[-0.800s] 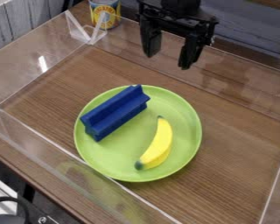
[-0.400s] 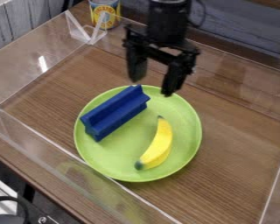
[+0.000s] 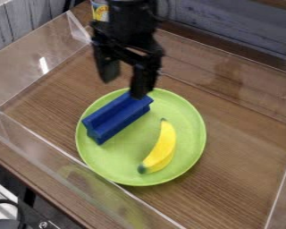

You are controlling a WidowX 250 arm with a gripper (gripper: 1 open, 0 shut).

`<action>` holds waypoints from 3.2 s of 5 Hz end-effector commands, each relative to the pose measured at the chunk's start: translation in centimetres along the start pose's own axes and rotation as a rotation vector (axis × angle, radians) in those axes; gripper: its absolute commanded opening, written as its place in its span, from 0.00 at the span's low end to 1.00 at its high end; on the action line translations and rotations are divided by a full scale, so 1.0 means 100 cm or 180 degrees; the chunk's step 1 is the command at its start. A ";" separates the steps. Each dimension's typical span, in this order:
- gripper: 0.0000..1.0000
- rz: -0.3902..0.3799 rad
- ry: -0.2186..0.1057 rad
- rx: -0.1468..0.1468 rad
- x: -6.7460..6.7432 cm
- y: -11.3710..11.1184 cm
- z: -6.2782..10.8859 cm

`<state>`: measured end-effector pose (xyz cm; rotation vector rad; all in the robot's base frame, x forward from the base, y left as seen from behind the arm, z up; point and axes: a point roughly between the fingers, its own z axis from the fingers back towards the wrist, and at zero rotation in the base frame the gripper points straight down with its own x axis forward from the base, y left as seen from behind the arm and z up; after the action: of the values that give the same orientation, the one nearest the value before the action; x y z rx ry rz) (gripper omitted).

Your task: Remove the blue object from inside the green plate and put it on the table

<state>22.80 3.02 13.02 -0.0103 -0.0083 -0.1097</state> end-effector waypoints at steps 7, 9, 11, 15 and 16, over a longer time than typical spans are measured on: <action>1.00 -0.0187 -0.0036 -0.0288 -0.007 0.021 -0.021; 1.00 -0.0219 -0.0042 -0.0330 -0.003 0.024 -0.023; 1.00 -0.0237 -0.0068 -0.0360 0.002 0.027 -0.024; 1.00 -0.0195 -0.0091 -0.0470 0.006 0.029 -0.022; 1.00 -0.0194 -0.0080 -0.0498 0.005 0.029 -0.022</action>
<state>22.98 5.26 9.89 -0.1816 0.0113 -0.1810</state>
